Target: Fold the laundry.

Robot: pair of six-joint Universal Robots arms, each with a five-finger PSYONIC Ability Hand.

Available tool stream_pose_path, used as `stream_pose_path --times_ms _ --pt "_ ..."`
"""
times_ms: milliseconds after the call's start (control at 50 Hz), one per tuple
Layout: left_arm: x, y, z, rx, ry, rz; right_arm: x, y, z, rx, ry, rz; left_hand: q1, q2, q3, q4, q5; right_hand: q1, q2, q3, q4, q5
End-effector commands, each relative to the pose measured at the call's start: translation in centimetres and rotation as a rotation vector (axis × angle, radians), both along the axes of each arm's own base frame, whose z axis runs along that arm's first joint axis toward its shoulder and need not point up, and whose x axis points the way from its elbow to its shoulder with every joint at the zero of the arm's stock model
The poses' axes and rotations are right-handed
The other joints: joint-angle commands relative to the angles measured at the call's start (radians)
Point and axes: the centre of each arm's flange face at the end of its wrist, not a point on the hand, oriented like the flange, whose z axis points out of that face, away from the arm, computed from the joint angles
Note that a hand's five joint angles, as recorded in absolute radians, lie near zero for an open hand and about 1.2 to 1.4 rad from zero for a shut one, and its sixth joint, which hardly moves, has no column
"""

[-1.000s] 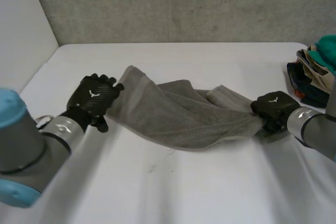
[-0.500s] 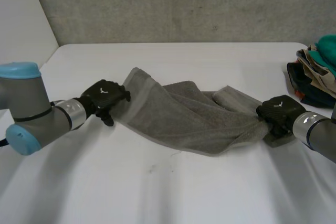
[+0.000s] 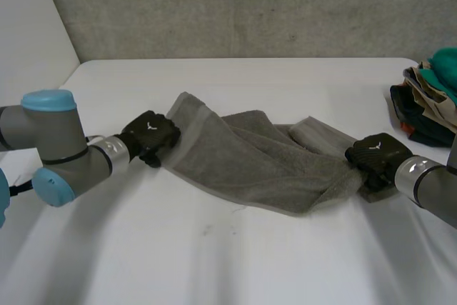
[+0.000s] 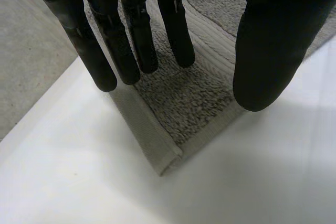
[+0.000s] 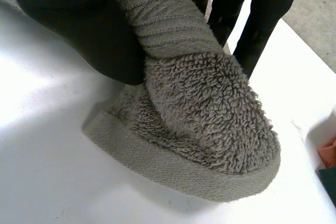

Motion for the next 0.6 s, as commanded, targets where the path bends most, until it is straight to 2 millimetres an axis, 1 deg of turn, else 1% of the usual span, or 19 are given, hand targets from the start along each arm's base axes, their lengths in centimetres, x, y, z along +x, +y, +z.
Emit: stream_pose_path --times_ms 20,120,180,360,400,420,500,560,580,600 --pt "-0.3 -0.5 0.5 -0.011 0.022 0.003 0.1 0.1 -0.1 0.002 0.0 0.002 0.082 0.086 0.086 0.085 0.089 0.31 0.22 0.202 0.191 0.227" --pt "-0.4 -0.4 -0.3 0.007 0.017 0.002 0.0 0.1 -0.1 0.004 0.0 0.001 -0.002 0.001 0.001 0.0 0.004 0.31 0.22 0.202 0.191 0.227" --pt "-0.6 -0.3 -0.3 0.011 0.016 -0.003 0.0 0.1 -0.1 0.004 0.0 -0.001 -0.079 -0.075 -0.075 -0.077 -0.072 0.31 0.22 0.202 0.191 0.227" --pt "-0.7 -0.2 -0.6 0.019 0.013 -0.007 0.0 -0.1 -0.1 -0.002 0.0 -0.001 -0.082 -0.078 -0.078 -0.08 -0.076 0.31 0.22 0.202 0.191 0.227" --pt "-0.7 -0.3 -0.7 0.016 0.014 -0.007 0.0 0.0 -0.2 -0.002 0.0 -0.001 -0.018 -0.014 -0.014 -0.016 -0.012 0.31 0.22 0.202 0.191 0.227" --pt "-0.7 -0.5 -0.7 0.014 0.015 -0.005 0.0 0.0 -0.2 -0.002 0.0 -0.001 0.113 0.117 0.117 0.115 0.12 0.31 0.22 0.202 0.191 0.227" --pt "-0.8 -1.1 -0.7 -0.002 0.006 0.019 0.0 0.0 -0.2 -0.002 0.0 -0.001 0.422 0.426 0.426 0.424 0.428 0.31 0.22 0.202 0.191 0.227" --pt "-1.1 -1.2 -0.9 -0.009 0.001 0.024 0.0 0.0 -0.2 -0.001 0.0 -0.001 0.59 0.593 0.593 0.592 0.596 0.31 0.22 0.202 0.191 0.227" --pt "-1.2 -1.2 -1.0 -0.009 -0.002 0.024 0.0 0.0 -0.2 -0.001 0.0 -0.001 0.706 0.71 0.71 0.708 0.712 0.31 0.22 0.202 0.191 0.227" --pt "-1.3 -1.1 -1.0 -0.011 -0.004 0.025 0.0 0.0 -0.2 -0.002 0.0 -0.001 0.707 0.711 0.711 0.709 0.714 0.31 0.22 0.202 0.191 0.227"
